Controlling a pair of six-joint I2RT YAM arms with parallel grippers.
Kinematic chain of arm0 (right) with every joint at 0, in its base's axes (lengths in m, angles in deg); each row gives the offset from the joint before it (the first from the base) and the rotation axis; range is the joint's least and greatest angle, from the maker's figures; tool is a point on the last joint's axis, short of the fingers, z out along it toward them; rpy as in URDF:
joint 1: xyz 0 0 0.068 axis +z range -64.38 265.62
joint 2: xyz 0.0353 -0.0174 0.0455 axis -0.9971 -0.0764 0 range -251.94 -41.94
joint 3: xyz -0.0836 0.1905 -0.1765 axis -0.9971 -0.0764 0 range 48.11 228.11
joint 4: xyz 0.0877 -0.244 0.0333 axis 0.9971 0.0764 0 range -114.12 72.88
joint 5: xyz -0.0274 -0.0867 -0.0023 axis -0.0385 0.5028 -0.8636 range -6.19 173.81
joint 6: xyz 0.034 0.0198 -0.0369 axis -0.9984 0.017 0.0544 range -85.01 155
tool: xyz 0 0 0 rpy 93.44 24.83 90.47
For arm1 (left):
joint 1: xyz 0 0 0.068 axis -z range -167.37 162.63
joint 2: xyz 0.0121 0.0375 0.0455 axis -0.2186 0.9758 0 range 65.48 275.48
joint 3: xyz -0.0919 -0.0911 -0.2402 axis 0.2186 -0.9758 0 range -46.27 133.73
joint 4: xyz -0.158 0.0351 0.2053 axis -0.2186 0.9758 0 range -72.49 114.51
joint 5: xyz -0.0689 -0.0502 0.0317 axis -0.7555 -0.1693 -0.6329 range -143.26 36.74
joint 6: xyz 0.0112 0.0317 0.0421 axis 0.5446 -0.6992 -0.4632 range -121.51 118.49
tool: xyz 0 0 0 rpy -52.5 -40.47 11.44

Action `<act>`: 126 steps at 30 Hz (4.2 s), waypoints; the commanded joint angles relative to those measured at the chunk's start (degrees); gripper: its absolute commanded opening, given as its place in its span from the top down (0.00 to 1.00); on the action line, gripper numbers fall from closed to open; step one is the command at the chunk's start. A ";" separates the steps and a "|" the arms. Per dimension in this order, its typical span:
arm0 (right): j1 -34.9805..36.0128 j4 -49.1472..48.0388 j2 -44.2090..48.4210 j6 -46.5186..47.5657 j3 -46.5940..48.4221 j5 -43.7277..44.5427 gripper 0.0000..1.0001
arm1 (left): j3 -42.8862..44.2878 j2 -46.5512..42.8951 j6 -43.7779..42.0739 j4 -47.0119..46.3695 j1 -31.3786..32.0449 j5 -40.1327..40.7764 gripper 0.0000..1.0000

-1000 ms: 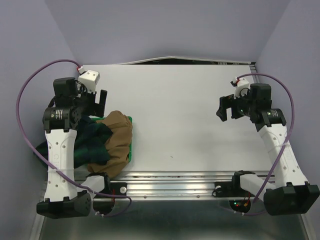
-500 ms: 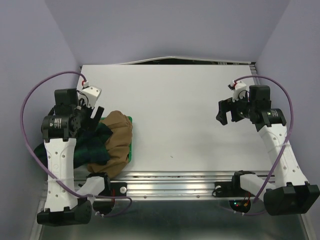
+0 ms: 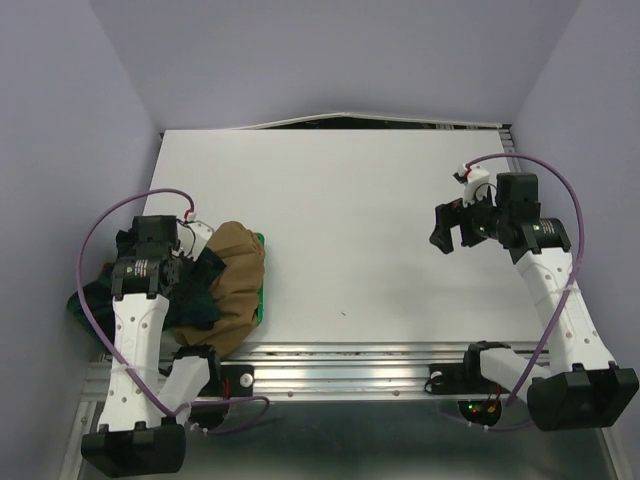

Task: Fold and stack the skirts
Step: Grab the skirt from the pile, then move the skirt to the center of the board, then flatten the skirt out

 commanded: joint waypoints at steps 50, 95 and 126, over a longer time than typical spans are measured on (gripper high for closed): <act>0.35 -6.02 -4.68 -6.59 5.53 0.53 0.00 | 57.21 29.24 31.41 -43.58 13.71 -32.86 1.00; -9.42 14.28 -19.81 11.25 4.39 -21.64 0.16 | 4.99 27.94 7.34 -36.04 48.64 -33.20 0.35; -7.38 -7.61 -41.25 -5.71 15.63 2.46 0.96 | 40.37 66.24 12.59 -43.68 38.63 -13.34 0.90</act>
